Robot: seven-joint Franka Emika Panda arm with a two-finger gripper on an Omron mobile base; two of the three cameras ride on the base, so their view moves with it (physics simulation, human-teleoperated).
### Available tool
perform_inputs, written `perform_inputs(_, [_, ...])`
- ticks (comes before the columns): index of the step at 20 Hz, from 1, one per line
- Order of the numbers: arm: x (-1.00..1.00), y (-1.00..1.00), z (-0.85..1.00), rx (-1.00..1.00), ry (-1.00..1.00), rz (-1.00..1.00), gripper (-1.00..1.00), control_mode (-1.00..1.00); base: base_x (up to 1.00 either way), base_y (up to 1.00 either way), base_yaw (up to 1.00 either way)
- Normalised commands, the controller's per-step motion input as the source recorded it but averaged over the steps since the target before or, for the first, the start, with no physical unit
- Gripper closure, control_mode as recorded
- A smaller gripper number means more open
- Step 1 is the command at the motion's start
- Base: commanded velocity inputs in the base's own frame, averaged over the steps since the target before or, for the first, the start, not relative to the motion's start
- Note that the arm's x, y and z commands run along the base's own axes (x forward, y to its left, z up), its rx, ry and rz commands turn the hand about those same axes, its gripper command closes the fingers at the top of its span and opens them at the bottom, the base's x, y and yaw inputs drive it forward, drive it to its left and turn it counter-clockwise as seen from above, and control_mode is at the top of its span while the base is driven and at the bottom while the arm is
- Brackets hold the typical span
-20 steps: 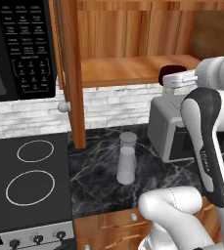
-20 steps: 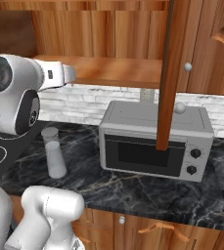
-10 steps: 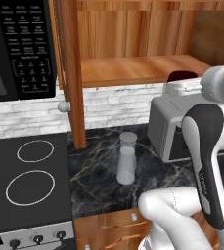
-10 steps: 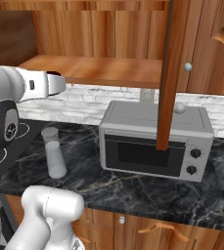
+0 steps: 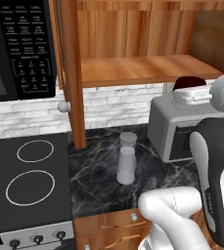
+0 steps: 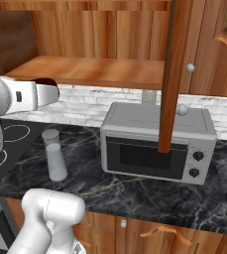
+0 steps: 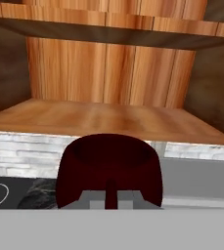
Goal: There is a tray on the dining counter. Grab the cup, mug, and pitcher and place them on the tray. The pitcher may be placed next to the tray if it cannot fit the tray.
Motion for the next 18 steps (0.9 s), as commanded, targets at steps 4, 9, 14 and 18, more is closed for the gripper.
perform_inputs(4, [-0.49,-0.01,0.00,0.00,0.00,0.00,1.00,-1.00,0.00,0.00,0.00])
perform_inputs(9, [-0.41,0.00,0.00,0.00,0.00,0.00,1.00,-1.00,0.00,0.00,0.00])
perform_inputs(14, [-0.34,0.00,0.00,0.00,0.00,0.00,1.00,-1.00,0.00,0.00,0.00])
perform_inputs(18, [-0.19,0.00,0.00,0.00,0.00,0.00,1.00,-1.00,0.00,0.00,0.00])
